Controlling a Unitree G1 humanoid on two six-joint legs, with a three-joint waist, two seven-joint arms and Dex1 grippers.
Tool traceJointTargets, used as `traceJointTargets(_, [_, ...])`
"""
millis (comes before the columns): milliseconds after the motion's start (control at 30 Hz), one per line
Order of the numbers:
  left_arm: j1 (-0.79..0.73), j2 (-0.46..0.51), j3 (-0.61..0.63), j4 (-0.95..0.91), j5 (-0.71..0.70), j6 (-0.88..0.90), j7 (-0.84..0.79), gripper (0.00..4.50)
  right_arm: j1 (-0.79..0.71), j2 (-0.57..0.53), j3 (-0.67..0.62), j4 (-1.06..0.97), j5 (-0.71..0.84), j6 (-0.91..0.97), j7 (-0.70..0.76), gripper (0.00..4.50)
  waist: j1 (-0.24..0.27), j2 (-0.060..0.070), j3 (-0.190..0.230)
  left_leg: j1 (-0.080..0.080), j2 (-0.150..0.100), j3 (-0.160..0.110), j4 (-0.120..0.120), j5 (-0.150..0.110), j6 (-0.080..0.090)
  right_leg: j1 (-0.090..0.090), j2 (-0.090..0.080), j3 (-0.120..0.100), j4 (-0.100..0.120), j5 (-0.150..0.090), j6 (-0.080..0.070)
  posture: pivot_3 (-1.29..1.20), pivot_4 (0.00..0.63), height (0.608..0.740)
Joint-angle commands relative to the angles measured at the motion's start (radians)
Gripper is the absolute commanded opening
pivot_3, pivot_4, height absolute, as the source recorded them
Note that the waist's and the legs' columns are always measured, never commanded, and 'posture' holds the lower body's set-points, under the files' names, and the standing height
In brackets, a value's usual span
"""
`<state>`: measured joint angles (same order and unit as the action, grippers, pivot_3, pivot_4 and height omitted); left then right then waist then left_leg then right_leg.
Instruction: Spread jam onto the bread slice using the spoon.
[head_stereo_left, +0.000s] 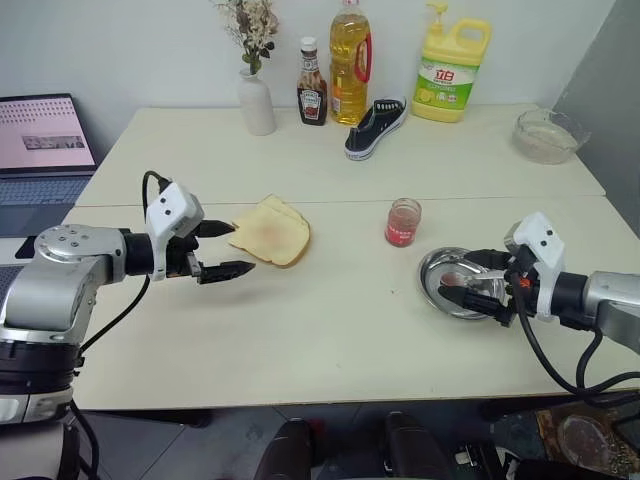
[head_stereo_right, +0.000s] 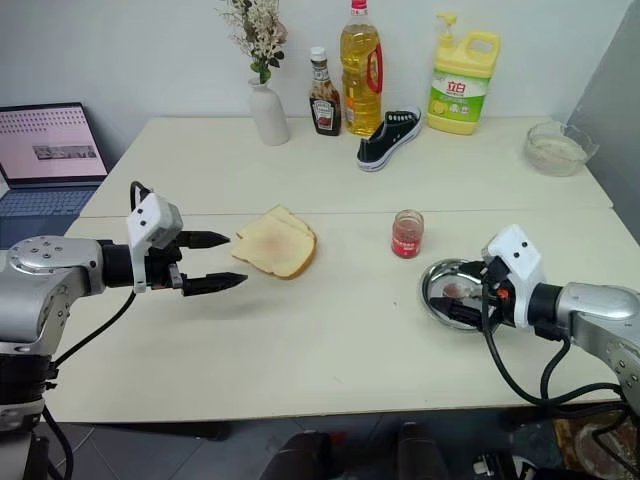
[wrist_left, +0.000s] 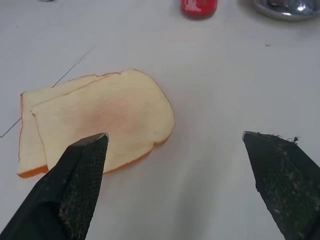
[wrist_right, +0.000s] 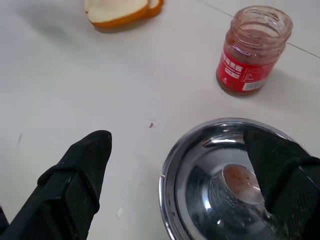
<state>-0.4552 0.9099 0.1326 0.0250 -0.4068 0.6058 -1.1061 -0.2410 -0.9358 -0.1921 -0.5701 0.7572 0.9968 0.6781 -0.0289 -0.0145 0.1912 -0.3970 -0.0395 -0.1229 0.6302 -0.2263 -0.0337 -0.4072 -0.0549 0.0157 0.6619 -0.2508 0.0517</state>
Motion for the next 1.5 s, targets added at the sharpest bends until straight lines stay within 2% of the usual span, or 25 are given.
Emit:
traceJointTargets(33, [-0.001, -0.026, 0.082, 0.049, -0.048, 0.056, 0.066, 4.50, -0.067, 0.020, 0.050, -0.025, -0.004, -0.020, 0.002, 4.48, -0.001, 0.000, 0.000, 0.000, 0.000, 0.000, 0.000, 0.000, 0.000, 0.000, 0.000, 0.000, 0.000, 0.000, 0.000, 0.00, 0.150, 0.740])
traceJointTargets(367, [-0.063, -0.206, 0.202, 0.280, -0.104, 0.133, 0.297, 4.50, -0.259, 0.201, 0.284, -0.003, -0.079, -0.029, -0.045, 4.48, 0.001, -0.004, -0.002, 0.000, -0.001, -0.001, 0.001, 0.000, 0.000, 0.000, 0.000, -0.001, 0.001, 0.002, -0.004, 0.00, 0.150, 0.740])
traceJointTargets(633, [-0.088, -0.297, 0.153, 0.378, -0.078, 0.082, 0.313, 4.50, -0.310, 0.264, 0.321, 0.034, -0.116, -0.038, -0.042, 4.48, 0.002, -0.005, -0.003, 0.000, -0.001, -0.002, 0.001, 0.000, -0.001, 0.000, -0.001, -0.001, 0.001, 0.003, -0.004, 0.00, 0.150, 0.740])
traceJointTargets(1000, [-0.237, -0.335, 0.098, 0.697, 0.021, -0.081, 0.294, 4.50, -0.311, 0.277, 0.306, -0.004, -0.104, 0.005, -0.065, 4.48, 0.001, -0.005, -0.003, 0.000, -0.002, -0.002, 0.001, 0.000, -0.001, 0.000, 0.000, -0.001, 0.001, 0.003, -0.004, 0.00, 0.150, 0.740])
traceJointTargets(1133, [-0.253, -0.339, 0.086, 0.735, 0.032, -0.100, 0.250, 3.68, -0.304, 0.270, 0.290, -0.015, -0.099, 0.018, -0.073, 4.50, 0.000, -0.005, -0.003, 0.000, -0.002, -0.002, 0.001, 0.000, -0.001, 0.000, 0.000, -0.001, 0.001, 0.003, -0.004, 0.00, 0.150, 0.740])
traceJointTargets(1500, [-0.261, -0.316, 0.104, 0.725, 0.036, -0.102, 0.229, 0.18, -0.293, 0.261, 0.267, -0.023, -0.103, 0.028, -0.071, 4.50, 0.000, -0.005, -0.003, 0.000, -0.002, -0.003, 0.001, 0.000, -0.001, 0.000, 0.000, -0.001, 0.001, 0.003, -0.004, 0.00, 0.150, 0.740])
